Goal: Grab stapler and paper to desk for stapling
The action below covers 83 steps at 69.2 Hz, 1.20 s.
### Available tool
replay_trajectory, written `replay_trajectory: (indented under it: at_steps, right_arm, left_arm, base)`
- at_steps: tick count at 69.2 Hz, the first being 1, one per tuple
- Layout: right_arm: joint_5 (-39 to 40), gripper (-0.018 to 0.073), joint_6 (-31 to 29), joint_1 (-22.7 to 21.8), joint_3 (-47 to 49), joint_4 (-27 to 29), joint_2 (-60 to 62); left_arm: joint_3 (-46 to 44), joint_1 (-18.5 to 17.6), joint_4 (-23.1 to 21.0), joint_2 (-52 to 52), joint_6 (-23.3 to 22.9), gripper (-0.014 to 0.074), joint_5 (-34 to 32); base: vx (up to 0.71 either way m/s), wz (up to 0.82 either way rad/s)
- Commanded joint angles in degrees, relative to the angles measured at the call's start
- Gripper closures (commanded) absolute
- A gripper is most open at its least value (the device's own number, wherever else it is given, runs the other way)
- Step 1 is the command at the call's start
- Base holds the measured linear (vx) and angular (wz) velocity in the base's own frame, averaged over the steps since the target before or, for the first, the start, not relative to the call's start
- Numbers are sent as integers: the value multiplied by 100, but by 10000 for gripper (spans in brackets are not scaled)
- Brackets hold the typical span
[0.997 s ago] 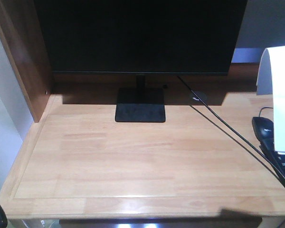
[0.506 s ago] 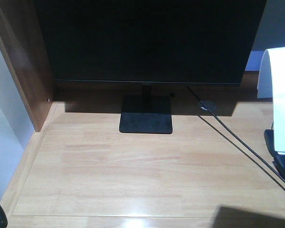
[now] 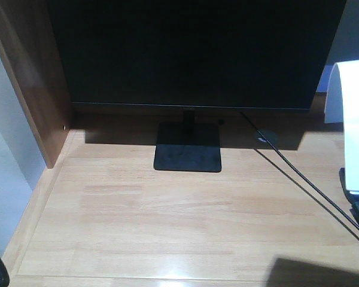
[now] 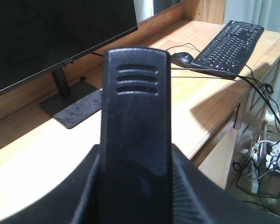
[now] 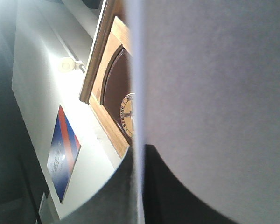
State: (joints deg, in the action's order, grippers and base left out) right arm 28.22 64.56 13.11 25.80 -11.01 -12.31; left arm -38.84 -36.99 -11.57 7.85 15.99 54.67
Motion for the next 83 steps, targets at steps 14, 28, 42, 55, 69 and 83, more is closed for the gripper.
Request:
replay_trajectory:
  at_steps: [14, 28, 42, 55, 69, 83]
  right_arm:
    - [257, 560, -33, -19, 180, -32, -75]
    - [257, 560, -33, -19, 180, -32, -75]
    - [252, 560, -33, -19, 180, -32, -75]
    - [257, 560, -33, -19, 180, -32, -75]
    - [257, 560, -33, -19, 180, -32, -75]
    - [257, 560, -33, -19, 180, -32, -75]
  left_arm:
    - [-141, -32, -123, 84, -24, 603, -690]
    - [-141, -32, -123, 84, -24, 603, -690]
    - [-141, -32, -123, 84, -24, 603, -690]
    - [-141, -32, -123, 84, -24, 603, -690]
    - [-141, -32, -123, 84, -24, 603, -690]
    - [-141, -31, -123, 84, -24, 603, -846]
  base:
    - [0, 1]
    - [0, 0]
    - [0, 0]
    - [0, 0]
    - [0, 0]
    - [0, 0]
